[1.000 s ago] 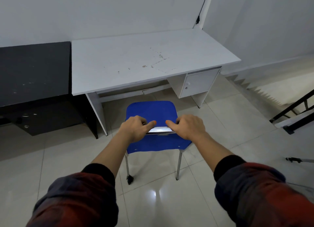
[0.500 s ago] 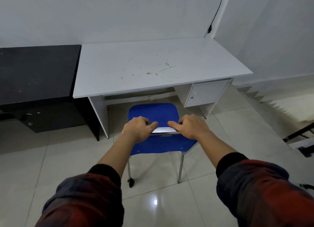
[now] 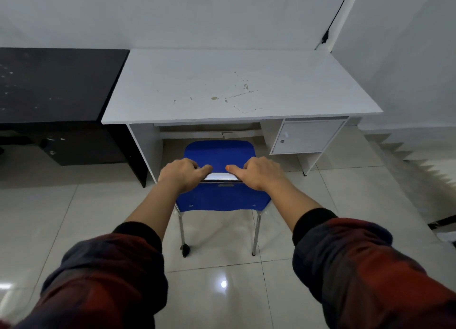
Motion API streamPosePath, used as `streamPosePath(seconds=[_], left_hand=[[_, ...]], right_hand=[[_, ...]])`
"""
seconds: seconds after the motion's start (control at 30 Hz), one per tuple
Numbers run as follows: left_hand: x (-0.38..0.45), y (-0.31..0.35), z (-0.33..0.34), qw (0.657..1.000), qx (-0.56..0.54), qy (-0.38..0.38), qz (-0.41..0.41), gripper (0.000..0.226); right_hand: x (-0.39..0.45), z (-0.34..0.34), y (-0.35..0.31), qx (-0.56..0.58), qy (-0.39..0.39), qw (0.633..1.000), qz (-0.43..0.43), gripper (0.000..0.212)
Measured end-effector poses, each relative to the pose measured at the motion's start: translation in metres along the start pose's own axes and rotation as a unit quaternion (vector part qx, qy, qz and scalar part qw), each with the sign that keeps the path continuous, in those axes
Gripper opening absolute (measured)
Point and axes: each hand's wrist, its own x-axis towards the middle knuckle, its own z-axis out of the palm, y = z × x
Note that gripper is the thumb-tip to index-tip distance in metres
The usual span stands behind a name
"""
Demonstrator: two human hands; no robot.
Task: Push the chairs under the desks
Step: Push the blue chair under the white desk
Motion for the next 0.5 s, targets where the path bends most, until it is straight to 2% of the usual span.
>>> streamPosePath(seconds=[0.23,0.5], left_hand=[[-0.001,0.004,0.002,0.999,-0.006,-0.018,-0.05,0.05],[0.009,0.005,-0.003,0.996,-0.076,-0.036,-0.015,0.05]], right_hand=[[0.002,0.003,0.004,0.0,-0.001,0.999,-0.035,0.078],[0.011,0.001,0.006,-0.001,0.012,1.0,-0.023,0.076]])
